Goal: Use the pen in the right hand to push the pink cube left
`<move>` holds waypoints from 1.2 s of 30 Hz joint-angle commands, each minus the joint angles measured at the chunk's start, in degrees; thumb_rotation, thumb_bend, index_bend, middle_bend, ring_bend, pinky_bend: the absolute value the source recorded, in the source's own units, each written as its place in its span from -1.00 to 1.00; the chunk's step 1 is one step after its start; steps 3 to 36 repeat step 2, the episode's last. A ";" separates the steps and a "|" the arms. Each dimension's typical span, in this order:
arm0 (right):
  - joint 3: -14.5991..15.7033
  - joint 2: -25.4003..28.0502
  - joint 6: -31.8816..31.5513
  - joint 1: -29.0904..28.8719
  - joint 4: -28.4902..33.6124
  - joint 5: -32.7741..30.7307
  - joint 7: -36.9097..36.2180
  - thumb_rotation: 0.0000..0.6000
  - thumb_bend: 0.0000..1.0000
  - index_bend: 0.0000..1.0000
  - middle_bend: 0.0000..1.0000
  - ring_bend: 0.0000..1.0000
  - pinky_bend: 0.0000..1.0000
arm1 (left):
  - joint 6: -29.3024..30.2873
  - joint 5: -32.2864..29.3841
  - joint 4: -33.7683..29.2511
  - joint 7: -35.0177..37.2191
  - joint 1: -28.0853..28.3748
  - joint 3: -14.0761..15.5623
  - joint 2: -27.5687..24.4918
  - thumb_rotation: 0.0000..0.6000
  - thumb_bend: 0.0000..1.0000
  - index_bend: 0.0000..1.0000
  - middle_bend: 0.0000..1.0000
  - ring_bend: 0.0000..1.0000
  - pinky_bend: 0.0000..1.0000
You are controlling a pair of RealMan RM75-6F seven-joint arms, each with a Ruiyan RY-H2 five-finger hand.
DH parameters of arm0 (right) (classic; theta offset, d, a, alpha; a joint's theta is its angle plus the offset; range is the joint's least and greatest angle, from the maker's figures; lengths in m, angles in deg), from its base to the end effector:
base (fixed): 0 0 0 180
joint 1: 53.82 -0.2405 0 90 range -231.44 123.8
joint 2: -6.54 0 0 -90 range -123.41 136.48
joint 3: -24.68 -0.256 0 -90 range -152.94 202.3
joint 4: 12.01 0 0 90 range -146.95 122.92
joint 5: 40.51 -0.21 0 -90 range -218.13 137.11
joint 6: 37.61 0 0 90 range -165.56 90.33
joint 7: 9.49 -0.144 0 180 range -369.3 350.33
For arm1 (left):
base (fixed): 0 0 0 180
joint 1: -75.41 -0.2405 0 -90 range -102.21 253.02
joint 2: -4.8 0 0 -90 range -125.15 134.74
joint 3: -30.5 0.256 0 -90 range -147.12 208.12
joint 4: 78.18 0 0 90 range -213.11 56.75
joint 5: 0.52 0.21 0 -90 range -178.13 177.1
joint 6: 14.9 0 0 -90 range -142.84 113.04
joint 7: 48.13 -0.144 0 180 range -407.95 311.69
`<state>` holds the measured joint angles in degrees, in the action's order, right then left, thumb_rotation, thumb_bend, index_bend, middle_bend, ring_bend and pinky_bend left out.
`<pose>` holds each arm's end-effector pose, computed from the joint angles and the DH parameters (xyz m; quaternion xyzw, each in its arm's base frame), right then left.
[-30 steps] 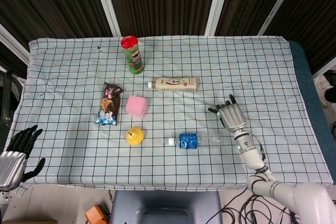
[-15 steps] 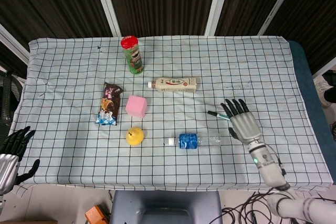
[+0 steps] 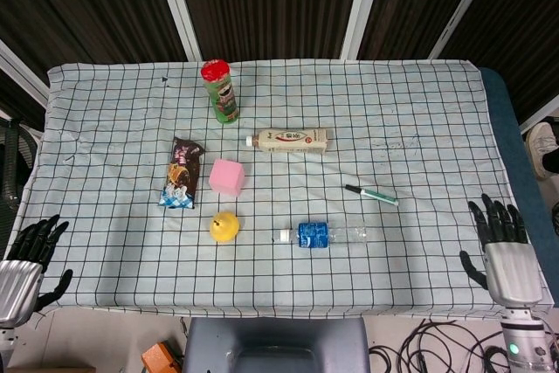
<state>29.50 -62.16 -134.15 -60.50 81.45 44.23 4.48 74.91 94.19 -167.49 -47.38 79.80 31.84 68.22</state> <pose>-0.2977 -0.1614 0.1427 0.6063 -0.3212 0.3624 0.6308 -0.3048 0.1624 0.1596 -0.6440 -0.3405 -0.4004 0.5559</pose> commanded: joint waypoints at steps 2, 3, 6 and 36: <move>0.04 -0.19 -0.47 3.52 -3.62 2.59 -3.56 1.00 -0.13 -0.94 -0.87 -1.00 -1.00 | 0.36 0.38 -0.23 -0.94 -0.22 0.08 0.36 1.00 -0.22 -1.00 -1.00 -1.00 -0.79; 0.04 -0.19 -0.47 3.52 -3.62 2.59 -3.56 1.00 -0.13 -0.94 -0.87 -1.00 -1.00 | 0.36 0.38 -0.23 -0.94 -0.22 0.08 0.36 1.00 -0.22 -1.00 -1.00 -1.00 -0.79; 0.04 -0.19 -0.47 3.52 -3.62 2.59 -3.56 1.00 -0.13 -0.94 -0.87 -1.00 -1.00 | 0.36 0.38 -0.23 -0.94 -0.22 0.08 0.36 1.00 -0.22 -1.00 -1.00 -1.00 -0.79; 0.04 -0.19 -0.47 3.52 -3.62 2.59 -3.56 1.00 -0.13 -0.94 -0.87 -1.00 -1.00 | 0.36 0.38 -0.23 -0.94 -0.22 0.08 0.36 1.00 -0.22 -1.00 -1.00 -1.00 -0.79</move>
